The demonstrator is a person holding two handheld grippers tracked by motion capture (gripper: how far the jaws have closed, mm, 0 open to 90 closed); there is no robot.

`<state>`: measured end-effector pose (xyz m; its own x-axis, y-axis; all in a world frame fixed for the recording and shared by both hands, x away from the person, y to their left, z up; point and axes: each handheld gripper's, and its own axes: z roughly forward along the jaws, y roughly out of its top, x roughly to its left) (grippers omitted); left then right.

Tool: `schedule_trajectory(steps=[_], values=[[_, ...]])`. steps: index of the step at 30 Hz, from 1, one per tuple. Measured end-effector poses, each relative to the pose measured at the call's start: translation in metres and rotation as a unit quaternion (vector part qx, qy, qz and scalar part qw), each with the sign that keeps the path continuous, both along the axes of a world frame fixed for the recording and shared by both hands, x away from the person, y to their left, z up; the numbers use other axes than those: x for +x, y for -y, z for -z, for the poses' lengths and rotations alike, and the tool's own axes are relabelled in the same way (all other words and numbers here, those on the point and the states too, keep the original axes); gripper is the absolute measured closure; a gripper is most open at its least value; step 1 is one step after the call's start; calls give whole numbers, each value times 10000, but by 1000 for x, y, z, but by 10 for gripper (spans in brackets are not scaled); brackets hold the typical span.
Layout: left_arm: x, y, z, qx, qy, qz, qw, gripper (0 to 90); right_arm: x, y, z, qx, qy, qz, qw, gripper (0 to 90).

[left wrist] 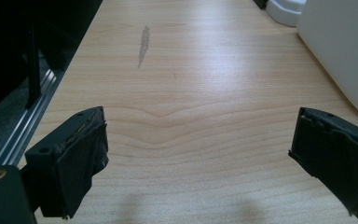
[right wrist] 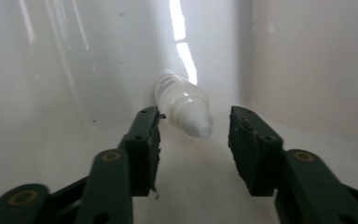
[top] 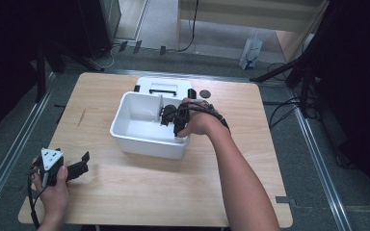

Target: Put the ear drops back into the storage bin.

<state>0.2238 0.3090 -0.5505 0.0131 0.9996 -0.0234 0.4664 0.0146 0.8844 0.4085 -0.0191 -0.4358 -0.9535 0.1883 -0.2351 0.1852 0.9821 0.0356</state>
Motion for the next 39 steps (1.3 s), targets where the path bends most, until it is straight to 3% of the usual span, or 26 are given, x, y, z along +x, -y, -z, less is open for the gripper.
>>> schedule_trajectory(steps=[5, 7, 14, 18, 23, 29, 39], values=[[0, 0, 0, 7, -1, -11, 10000, 47, -2, 11, -18, 476, 346, 418, 9974, 306], [0, 1, 0, 8, 5, -12, 10000, 47, -3, 16, -26, 675, 431, 464, 9957, 245], [1, 1, 0, 44, -20, 9, 10000, 47, -18, 27, -51, 1177, 427, 534, 9907, 102], [1, 0, 0, 35, -25, 27, 10000, 47, -29, 32, -61, 1252, 375, 513, 9901, 12], [1, 0, 0, 42, -43, 33, 10000, 48, -36, 42, -65, 1111, 541, 831, 9888, 0], [1, 0, 0, 36, -42, 37, 10000, 47, -41, 61, -64, 1322, 459, 926, 9858, 0], [0, 1, 0, 68, -34, 13, 10000, 58, -47, 96, -45, 1329, 439, 1116, 9838, 0]])
